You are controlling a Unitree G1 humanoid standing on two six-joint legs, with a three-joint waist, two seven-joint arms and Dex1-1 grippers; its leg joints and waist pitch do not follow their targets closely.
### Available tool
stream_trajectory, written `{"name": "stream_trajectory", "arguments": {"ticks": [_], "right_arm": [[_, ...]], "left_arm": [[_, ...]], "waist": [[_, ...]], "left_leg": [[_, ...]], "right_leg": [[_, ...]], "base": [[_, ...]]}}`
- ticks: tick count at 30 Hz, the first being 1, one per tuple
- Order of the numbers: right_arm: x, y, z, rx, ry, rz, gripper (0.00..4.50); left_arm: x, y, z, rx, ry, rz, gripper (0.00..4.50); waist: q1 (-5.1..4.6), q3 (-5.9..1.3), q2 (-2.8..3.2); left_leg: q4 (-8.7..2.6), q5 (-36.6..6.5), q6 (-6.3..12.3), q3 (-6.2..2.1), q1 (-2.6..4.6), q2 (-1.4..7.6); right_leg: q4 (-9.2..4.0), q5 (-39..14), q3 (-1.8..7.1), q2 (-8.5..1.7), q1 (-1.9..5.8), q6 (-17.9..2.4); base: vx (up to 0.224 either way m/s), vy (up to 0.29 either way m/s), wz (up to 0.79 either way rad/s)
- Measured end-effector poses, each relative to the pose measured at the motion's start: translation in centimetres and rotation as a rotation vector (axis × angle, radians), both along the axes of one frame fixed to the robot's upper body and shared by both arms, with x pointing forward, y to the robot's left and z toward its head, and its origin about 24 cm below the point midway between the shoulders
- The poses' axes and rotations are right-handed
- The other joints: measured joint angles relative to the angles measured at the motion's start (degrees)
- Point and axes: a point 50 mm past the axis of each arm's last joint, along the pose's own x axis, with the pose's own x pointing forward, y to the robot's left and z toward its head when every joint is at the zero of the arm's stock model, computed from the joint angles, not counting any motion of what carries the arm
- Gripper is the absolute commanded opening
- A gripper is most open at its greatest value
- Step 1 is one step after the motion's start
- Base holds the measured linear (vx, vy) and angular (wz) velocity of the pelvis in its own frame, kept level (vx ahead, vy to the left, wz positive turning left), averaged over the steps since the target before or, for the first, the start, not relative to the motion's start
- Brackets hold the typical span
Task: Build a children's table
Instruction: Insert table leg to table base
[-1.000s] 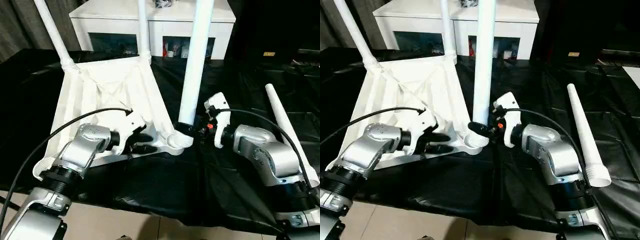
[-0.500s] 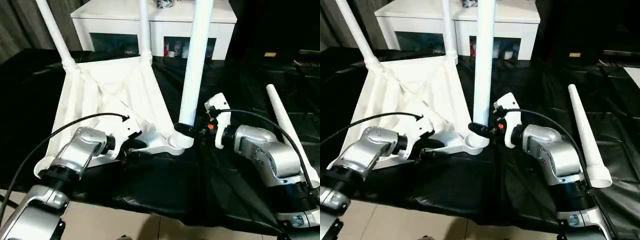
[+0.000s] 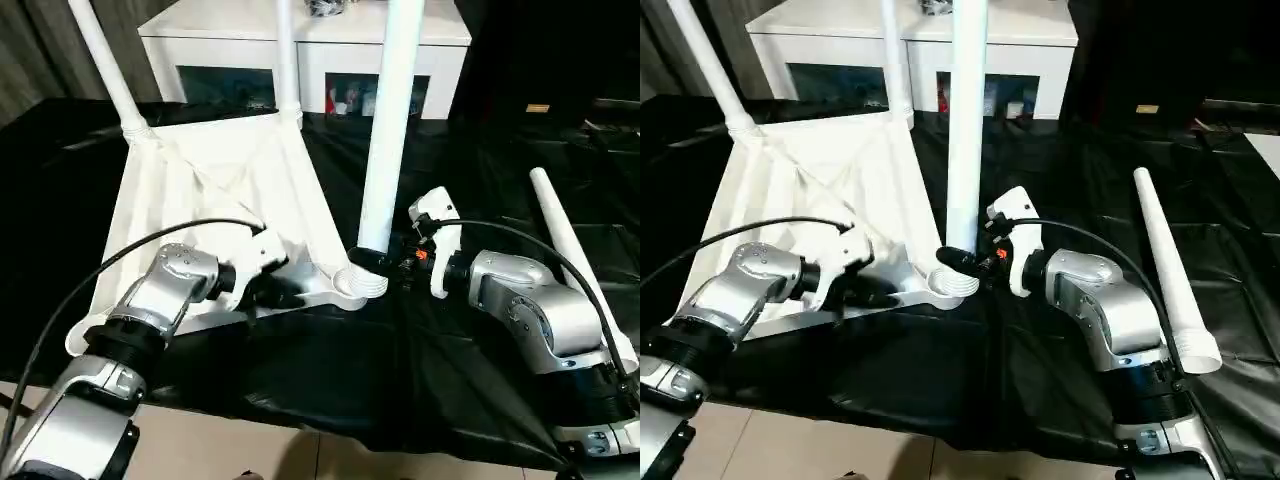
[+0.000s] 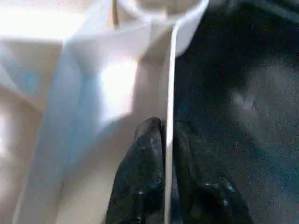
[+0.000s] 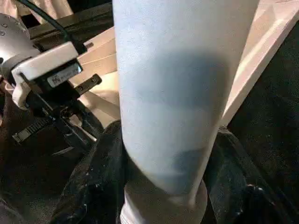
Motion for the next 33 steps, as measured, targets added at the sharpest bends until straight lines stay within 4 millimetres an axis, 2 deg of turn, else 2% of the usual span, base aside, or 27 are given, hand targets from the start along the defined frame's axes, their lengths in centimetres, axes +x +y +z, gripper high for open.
{"name": "stream_trajectory", "arguments": {"ticks": [8,17,27,28,31,32,33], "right_arm": [[0.0,0.0,0.0,-0.001,0.0,0.002,1.88],[0.0,0.2,-0.1,0.005,0.001,0.0,1.88],[0.5,0.4,-0.4,0.01,-0.009,-0.026,1.88],[0.5,0.5,-0.4,0.012,-0.01,-0.025,1.88],[0.6,0.6,-0.4,0.015,-0.01,-0.022,1.88],[0.6,0.8,-0.3,0.017,-0.012,-0.018,1.88],[0.6,0.9,-0.2,0.017,-0.015,-0.013,1.88]], "left_arm": [[0.0,0.2,0.0,0.02,-0.006,-0.001,0.0],[-0.1,0.1,-0.1,0.003,-0.022,0.005,0.0],[-1.1,-0.5,-0.3,-0.028,-0.053,-0.003,0.0],[-1.1,-0.7,-0.3,-0.038,-0.054,0.0,0.45],[-0.8,-1.6,-0.2,-0.129,-0.075,0.039,0.57],[-0.8,-1.9,-0.1,-0.141,-0.082,0.039,0.84],[-0.8,-2.0,-0.1,-0.144,-0.085,0.041,0.84]], "waist": [[-0.04,0.0,0.0],[-0.32,-0.04,0.08],[-0.53,-0.1,0.33],[-0.52,-0.1,0.33],[-0.3,-0.05,0.18],[-0.3,-0.05,0.18],[-0.31,-0.05,0.18]], "left_leg": [[0.0,0.0,0.0,0.01,0.03,0.0],[0.0,0.0,0.0,0.01,0.03,0.0],[-0.12,0.0,0.0,0.05,0.04,-0.01],[-0.11,0.0,0.01,0.05,0.04,-0.01],[-0.09,0.1,0.07,0.08,-0.01,-0.02],[-0.08,0.1,0.07,0.07,-0.02,-0.02],[-0.08,0.1,0.07,0.07,-0.02,-0.02]], "right_leg": [[0.01,0.0,0.02,0.0,0.02,0.0],[0.02,0.0,0.03,0.0,0.01,0.0],[-0.03,0.0,0.03,-0.02,0.0,0.0],[-0.03,0.0,0.03,-0.02,0.0,0.0],[-0.04,0.0,0.01,-0.03,0.0,0.0],[-0.04,0.0,0.02,-0.03,-0.01,0.0],[-0.04,0.0,0.02,-0.03,-0.01,0.0]], "base": [[0.0,0.0,0.0],[0.0,0.0,0.0],[0.0,0.0,0.0],[0.0,0.0,0.0],[0.0,0.0,0.0],[0.0,0.0,0.0],[0.0,0.0,0.0]]}}
